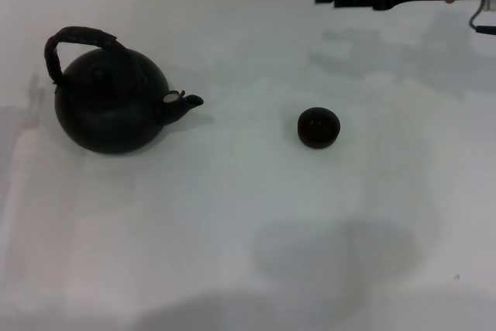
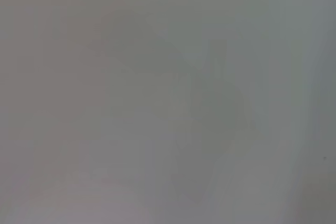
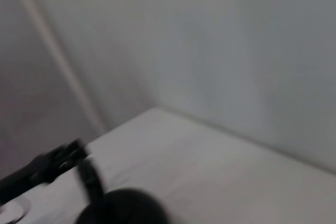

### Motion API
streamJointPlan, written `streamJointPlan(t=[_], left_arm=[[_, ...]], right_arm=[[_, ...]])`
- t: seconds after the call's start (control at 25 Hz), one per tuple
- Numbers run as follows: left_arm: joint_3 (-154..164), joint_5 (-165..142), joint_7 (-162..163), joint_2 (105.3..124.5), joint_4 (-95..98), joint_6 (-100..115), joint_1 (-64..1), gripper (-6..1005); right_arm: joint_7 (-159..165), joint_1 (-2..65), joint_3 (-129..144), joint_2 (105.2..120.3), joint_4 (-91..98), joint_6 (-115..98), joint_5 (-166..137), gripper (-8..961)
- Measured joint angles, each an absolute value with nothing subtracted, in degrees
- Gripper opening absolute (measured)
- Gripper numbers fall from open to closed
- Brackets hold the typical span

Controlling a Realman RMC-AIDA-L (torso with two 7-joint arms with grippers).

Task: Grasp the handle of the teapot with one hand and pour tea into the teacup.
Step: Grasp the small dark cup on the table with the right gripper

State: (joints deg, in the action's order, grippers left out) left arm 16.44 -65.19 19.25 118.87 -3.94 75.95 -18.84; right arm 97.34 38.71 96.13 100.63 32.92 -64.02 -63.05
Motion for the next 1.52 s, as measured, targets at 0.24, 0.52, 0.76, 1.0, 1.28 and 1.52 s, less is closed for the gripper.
streamJointPlan(t=[0.24,0.52,0.76,1.0,1.28,1.52], left_arm=[[16.34,-65.05,19.25,118.83,-3.46,75.61,-18.94,638],[15.70,-64.79,19.25,118.91,-3.24,75.58,-18.83,637],[15.58,-64.31,19.25,118.92,-3.25,75.72,-18.76,637],[15.55,-64.30,19.25,119.01,-3.26,75.85,-18.70,638],[15.55,-64.04,19.25,119.00,-3.25,75.89,-18.93,638],[15.55,-63.44,19.25,119.00,-3.25,75.89,-19.09,637]], right_arm=[[104.37,42.69,89.03,101.56,37.84,-71.84,-79.68,668],[113.09,46.55,87.49,103.22,44.27,-76.05,-94.43,671],[120.41,48.17,86.87,106.22,52.15,-79.24,-107.57,673],[122.26,48.86,82.89,110.29,56.97,-84.52,-118.55,676],[125.04,49.74,82.26,115.16,61.56,-86.73,-132.66,679],[126.37,51.01,83.92,115.31,60.92,-86.49,-134.27,681]])
